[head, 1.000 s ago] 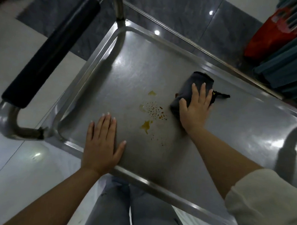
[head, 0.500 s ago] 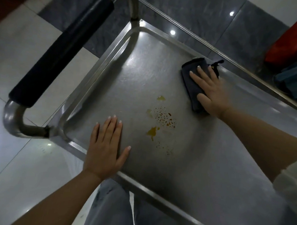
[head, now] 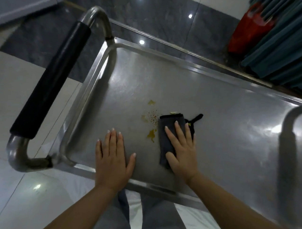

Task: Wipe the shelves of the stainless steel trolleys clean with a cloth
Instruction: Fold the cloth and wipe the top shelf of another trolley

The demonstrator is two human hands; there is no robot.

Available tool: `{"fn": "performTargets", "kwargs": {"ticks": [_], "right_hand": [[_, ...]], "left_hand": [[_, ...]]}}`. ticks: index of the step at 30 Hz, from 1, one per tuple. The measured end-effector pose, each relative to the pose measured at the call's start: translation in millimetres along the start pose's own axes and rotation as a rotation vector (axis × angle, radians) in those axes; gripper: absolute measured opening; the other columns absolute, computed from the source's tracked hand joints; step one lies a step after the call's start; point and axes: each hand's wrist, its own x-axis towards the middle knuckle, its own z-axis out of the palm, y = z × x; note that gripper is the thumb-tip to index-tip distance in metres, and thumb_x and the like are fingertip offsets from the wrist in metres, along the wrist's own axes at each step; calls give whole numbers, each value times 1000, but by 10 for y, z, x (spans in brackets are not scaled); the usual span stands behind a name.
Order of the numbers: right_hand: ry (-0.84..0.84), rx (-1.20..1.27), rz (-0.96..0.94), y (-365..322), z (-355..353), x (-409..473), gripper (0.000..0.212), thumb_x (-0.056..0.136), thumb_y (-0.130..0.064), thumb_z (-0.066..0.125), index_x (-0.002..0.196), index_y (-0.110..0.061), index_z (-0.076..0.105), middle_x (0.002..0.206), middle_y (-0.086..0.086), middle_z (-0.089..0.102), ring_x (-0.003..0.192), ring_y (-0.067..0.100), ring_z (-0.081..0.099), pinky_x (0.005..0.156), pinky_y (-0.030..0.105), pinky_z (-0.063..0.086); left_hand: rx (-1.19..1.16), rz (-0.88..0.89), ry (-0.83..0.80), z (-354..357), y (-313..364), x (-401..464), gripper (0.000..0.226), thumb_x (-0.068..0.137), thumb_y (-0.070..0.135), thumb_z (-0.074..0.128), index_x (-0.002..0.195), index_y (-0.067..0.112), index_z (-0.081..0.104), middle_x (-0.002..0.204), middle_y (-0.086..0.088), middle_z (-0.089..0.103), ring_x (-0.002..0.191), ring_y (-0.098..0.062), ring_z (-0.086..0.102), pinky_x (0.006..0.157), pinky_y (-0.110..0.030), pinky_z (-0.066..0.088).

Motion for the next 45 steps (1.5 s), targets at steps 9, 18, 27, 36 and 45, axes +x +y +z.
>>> {"fn": "performTargets", "kwargs": {"ticks": [9, 18, 27, 36, 45], "right_hand": [[215, 320, 600, -849, 420, -436, 66, 96, -40, 46, 148, -35, 6, 159, -9, -10, 143, 11, -21, 119, 44, -5], [-34, -278, 267, -481, 200, -731, 86, 77, -80, 35, 149, -40, 10, 160, 4, -4, 145, 36, -8, 112, 64, 13], [39, -282, 284, -679, 556, 273, 83, 83, -71, 32, 152, -31, 10, 160, 14, -4, 143, 46, -5, 113, 63, 8], [-97, -313, 50, -465, 232, 1536, 81, 74, -64, 30, 149, -41, 8, 160, 3, -10, 144, 37, -13, 114, 58, -4], [-39, -85, 198, -745, 287, 1667, 87, 81, -74, 33, 151, -32, 3, 160, 1, -10, 145, 24, -18, 113, 46, -13]], "left_hand": [[-49, 235, -3, -211, -448, 154, 74, 93, 55, 23, 146, 3, 33, 152, -17, 33, 142, -30, 29, 115, -47, 19], [62, 268, -6, -217, -1122, 492, 81, 91, 66, 20, 153, 14, 15, 161, -10, 9, 149, -24, 0, 118, -43, -9], [49, 250, -6, -232, -1118, 493, 80, 89, 66, 27, 150, 14, 23, 158, -14, 20, 147, -27, 11, 119, -49, 3], [-35, 231, -5, -272, -1102, 501, 80, 88, 65, 31, 150, 15, 25, 159, -11, 18, 147, -24, 11, 118, -50, 8], [-30, 218, -16, -237, -1113, 504, 81, 88, 67, 32, 152, 17, 22, 160, -10, 16, 148, -24, 8, 114, -54, 14]]}}
